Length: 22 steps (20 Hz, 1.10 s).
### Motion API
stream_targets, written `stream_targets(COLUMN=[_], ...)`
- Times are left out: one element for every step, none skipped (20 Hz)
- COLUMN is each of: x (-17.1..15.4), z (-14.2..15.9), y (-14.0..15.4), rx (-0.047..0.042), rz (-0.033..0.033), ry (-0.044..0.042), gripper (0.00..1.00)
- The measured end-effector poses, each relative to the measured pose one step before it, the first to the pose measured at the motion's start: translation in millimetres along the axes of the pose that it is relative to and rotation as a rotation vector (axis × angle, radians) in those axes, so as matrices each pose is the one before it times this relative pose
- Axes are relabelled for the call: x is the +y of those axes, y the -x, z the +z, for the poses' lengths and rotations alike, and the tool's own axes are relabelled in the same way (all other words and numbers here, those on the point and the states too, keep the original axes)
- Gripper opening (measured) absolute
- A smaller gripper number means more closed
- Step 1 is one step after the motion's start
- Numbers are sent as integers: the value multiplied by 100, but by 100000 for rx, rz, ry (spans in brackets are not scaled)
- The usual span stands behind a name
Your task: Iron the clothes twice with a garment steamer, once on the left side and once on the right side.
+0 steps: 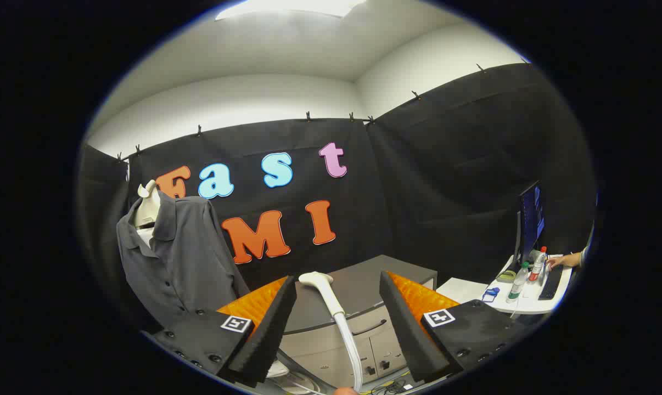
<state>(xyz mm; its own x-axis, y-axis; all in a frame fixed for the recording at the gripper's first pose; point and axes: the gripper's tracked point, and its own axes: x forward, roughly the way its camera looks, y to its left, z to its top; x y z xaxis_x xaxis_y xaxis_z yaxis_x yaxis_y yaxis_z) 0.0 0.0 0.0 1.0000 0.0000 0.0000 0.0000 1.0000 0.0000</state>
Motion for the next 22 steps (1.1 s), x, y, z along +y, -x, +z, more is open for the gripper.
stream_targets(x=[-57,46,46,32,-19,6,-4,-109,-129,-57,36,14,12,-21,126,207,169,122,221,318,348,294], z=[-113,-3,29,-10,21,-38,-29,-66,112,14,-32,-95,54,-103,-126,-199,-114,-226,-222,-207,-371,-460], y=[-13,-16,24,59,-65,4,22,-48,29,-22,65,45,-3,-176,-130,-158,-207,-313,-363,-296,-135,-248], rx=[534,314,216,220,227,205,152,131,-11,-13,23,63,53,203,354,624,747,861,722,599,809,1005], rz=[8,-16,-85,21,23,-6,-77,-310,-376,-139,-3,-7,-90,-138,12,136,-35,-2,196,359,317,457], ry=[403,366,188,152,102,69,155,161,39,53,84,219,309,418,406,505,469,457,426,363,299,231], gripper=[98,98,98,98,98,98,98,98,98,98,98,98,98,98,98,98,98,98,98,98,98,98])
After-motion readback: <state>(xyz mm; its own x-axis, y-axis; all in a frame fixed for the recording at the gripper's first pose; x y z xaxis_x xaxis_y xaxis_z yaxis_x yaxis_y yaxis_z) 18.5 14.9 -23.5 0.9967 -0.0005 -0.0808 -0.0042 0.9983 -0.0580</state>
